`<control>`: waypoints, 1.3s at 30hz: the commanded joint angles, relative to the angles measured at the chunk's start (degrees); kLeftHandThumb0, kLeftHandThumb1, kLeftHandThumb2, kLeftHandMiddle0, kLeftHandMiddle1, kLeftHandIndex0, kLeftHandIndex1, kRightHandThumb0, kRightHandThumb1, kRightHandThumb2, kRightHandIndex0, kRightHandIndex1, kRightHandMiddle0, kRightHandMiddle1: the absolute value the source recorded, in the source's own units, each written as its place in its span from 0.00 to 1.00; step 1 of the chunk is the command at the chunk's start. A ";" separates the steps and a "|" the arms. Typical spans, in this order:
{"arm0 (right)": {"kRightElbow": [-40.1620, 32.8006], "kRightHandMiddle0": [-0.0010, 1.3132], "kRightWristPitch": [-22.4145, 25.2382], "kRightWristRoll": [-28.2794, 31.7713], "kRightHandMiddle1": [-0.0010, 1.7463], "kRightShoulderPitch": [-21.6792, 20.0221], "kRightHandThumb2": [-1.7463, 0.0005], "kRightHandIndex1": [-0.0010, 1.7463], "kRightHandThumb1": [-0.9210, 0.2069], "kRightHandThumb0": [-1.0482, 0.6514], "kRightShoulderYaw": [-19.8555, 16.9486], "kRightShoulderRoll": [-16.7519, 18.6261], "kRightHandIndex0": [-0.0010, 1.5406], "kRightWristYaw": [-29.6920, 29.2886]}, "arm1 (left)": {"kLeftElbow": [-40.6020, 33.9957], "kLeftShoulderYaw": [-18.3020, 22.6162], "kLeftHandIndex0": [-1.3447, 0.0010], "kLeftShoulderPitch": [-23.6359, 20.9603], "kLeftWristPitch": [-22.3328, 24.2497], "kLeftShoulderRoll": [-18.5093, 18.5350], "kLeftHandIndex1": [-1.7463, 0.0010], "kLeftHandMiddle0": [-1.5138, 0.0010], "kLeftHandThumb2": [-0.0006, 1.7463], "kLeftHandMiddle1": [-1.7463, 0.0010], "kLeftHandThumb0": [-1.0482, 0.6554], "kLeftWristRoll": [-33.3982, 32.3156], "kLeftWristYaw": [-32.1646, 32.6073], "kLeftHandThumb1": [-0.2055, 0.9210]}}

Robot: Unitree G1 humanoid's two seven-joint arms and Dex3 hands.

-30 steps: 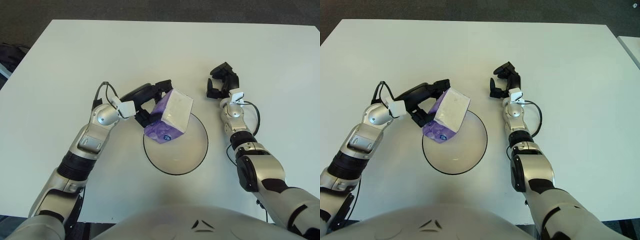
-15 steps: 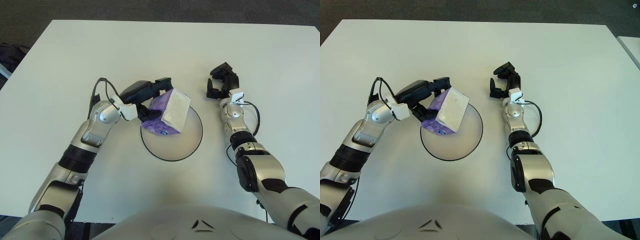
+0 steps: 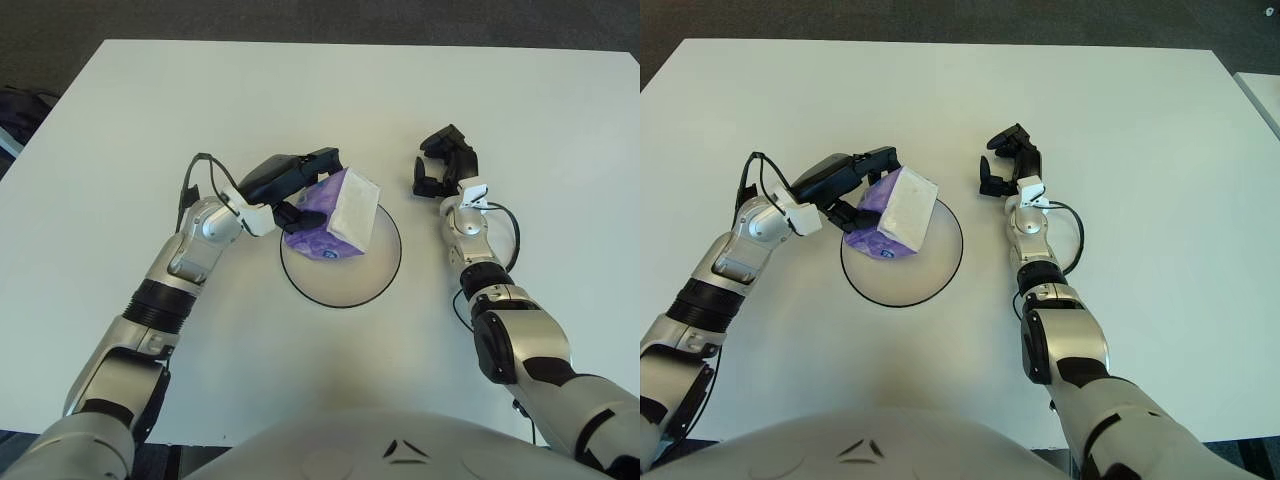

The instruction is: Put the tissue paper into the plate.

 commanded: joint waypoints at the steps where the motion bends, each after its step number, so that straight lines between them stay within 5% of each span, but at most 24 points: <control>1: 11.24 0.40 13.76 0.35 0.92 13.71 0.20 1.00 0.62 0.61 0.05 2.43 0.46 -0.45 | 3.86 0.10 0.73 0.38 -1.30 0.02 0.07 0.84 0.32 0.00 0.40 0.52 0.53 0.90; 3: 11.26 0.40 13.81 0.39 0.92 13.71 0.20 1.00 0.62 0.61 0.02 2.47 0.46 -0.49 | 4.24 0.17 0.75 0.25 -1.59 -0.03 0.06 0.86 0.30 0.00 0.40 0.41 0.47 0.93; 9: 11.29 0.40 13.86 0.37 0.91 13.72 0.21 1.00 0.62 0.61 0.07 2.57 0.46 -0.70 | 4.81 0.29 0.95 0.05 -1.89 -0.05 0.08 0.90 0.18 0.00 0.19 -0.01 0.07 0.98; 26: 11.51 0.39 13.49 0.12 0.93 13.84 0.20 1.00 0.63 0.61 0.29 2.77 0.46 -1.30 | 6.36 0.73 0.96 -0.55 -2.66 -0.33 0.08 0.86 0.15 0.16 0.18 -3.01 -0.94 1.00; 31: 11.47 0.39 13.65 -0.08 0.92 13.86 0.20 1.00 0.62 0.61 0.54 2.74 0.46 -1.35 | 4.30 0.50 0.99 0.20 -2.30 0.24 0.14 0.96 0.16 0.31 0.12 -3.18 -1.77 1.00; 36: 11.42 0.39 13.56 -0.29 0.92 13.92 0.20 1.00 0.62 0.61 0.82 2.71 0.46 -1.36 | -11.98 0.31 1.00 2.36 7.99 6.68 0.61 0.99 0.12 0.80 0.03 -6.88 -13.19 1.00; 39: 11.45 0.39 13.50 -0.28 0.92 13.89 0.20 1.00 0.63 0.61 0.88 2.75 0.46 -1.49 | -13.92 -0.53 1.00 0.87 11.86 9.10 0.80 1.00 0.09 0.93 0.01 -7.94 -19.12 1.00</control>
